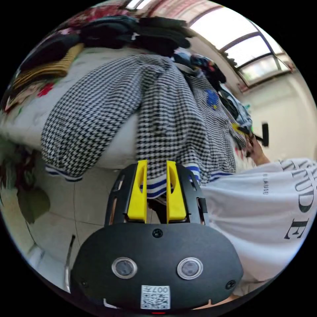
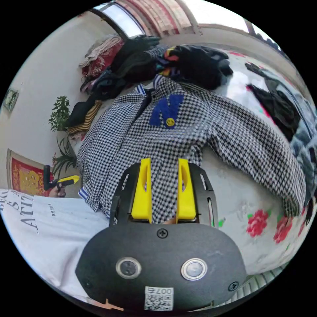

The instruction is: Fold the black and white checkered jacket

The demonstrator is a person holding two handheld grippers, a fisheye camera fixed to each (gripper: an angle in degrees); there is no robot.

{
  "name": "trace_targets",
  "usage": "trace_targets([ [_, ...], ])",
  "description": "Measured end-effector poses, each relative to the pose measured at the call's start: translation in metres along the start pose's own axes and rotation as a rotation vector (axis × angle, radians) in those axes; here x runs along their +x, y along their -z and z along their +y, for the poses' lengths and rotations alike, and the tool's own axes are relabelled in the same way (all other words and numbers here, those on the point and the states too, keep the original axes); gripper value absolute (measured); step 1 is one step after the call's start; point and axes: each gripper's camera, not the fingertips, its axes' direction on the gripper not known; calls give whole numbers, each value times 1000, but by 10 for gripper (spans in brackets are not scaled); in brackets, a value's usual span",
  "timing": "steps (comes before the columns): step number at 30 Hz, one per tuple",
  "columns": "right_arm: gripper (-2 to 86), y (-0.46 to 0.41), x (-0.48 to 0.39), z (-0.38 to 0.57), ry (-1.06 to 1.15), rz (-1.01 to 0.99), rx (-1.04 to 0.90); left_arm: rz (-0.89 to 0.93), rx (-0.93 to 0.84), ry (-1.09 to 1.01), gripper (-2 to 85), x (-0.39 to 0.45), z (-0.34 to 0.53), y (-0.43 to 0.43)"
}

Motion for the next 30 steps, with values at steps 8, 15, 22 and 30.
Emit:
trace_targets([
  [8, 82, 35, 39, 147, -246, -156, -65, -115, -143, -23, 111, 11, -41, -30],
  [15, 17, 25, -8, 127, -13, -211, -298, -245, -227, -147, 12, 38, -62, 3],
  [22, 20, 61, -8, 163, 21, -30, -372, -164, -249, -85, 42, 22, -32, 20],
  [30, 54, 141, -13, 157, -82, -1, -110, 174, 95, 406, 160, -83, -11, 89],
])
